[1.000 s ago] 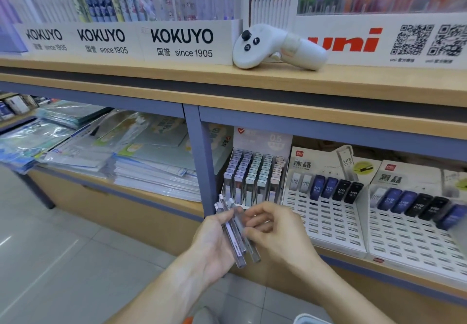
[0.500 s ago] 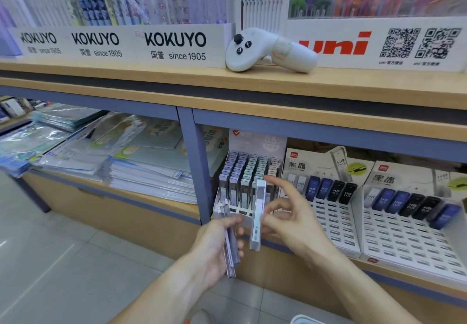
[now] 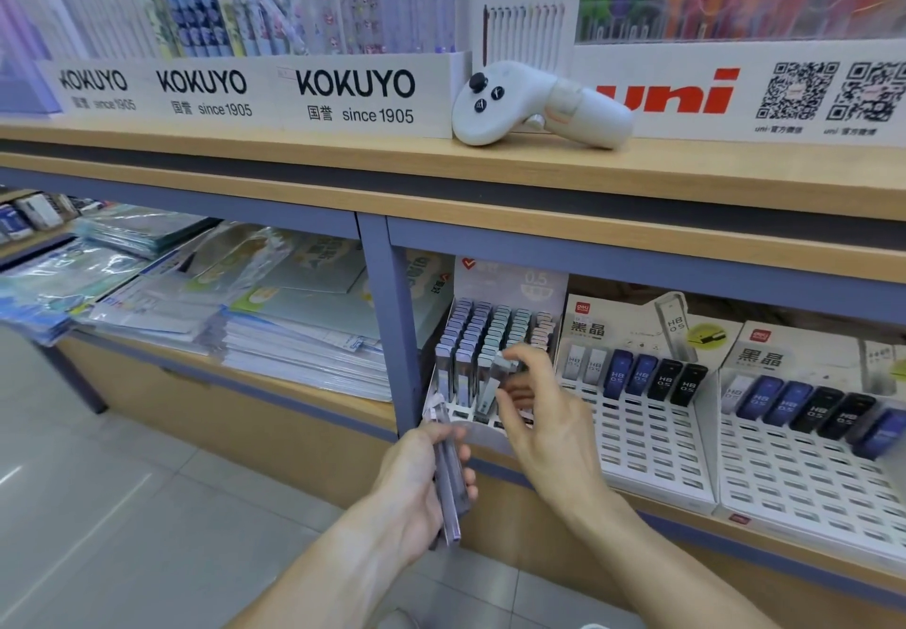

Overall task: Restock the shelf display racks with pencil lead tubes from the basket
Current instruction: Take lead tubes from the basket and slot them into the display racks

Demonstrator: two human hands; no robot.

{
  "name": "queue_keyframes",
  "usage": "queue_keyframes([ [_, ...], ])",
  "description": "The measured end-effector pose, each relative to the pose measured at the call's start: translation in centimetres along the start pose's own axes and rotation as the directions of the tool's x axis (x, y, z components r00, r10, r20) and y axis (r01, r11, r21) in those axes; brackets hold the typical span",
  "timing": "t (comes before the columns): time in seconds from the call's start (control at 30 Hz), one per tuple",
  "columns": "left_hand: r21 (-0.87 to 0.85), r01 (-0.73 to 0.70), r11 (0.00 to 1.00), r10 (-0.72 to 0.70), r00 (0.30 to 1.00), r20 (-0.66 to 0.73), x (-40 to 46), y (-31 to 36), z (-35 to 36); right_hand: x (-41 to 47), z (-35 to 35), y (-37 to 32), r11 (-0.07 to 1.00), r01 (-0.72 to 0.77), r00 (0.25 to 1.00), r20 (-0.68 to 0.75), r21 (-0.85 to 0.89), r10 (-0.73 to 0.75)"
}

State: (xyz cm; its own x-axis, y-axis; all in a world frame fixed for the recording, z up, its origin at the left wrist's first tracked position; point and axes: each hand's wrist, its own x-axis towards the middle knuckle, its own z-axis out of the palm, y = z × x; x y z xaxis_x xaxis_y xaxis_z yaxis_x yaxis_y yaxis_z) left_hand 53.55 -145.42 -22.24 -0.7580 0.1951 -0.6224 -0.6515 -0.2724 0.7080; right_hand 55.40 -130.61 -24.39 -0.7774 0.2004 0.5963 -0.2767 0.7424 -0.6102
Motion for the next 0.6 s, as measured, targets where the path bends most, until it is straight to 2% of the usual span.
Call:
queue_keyframes([
  [0.23,-0.007,-0.006,1.000,0.006,1.000,-0.004,-0.01,0.04,-0.10,0.13,0.19,0.64,0.998,0.027,0.998,0.059,-0.057,-0.024],
  [0.4,0.038,-0.035,0.999,0.034,0.999,0.015,0.15,0.02,0.01,0.56,1.03,0.51,0.963,0.120,0.987,0.133,-0.239,-0.090],
  [0.6,0.024,-0.066,0.998,0.065,0.997,0.045,-0.39,0.03,0.45,0.52,0.64,0.79,0.932,0.152,0.982,0.156,-0.329,-0.105],
])
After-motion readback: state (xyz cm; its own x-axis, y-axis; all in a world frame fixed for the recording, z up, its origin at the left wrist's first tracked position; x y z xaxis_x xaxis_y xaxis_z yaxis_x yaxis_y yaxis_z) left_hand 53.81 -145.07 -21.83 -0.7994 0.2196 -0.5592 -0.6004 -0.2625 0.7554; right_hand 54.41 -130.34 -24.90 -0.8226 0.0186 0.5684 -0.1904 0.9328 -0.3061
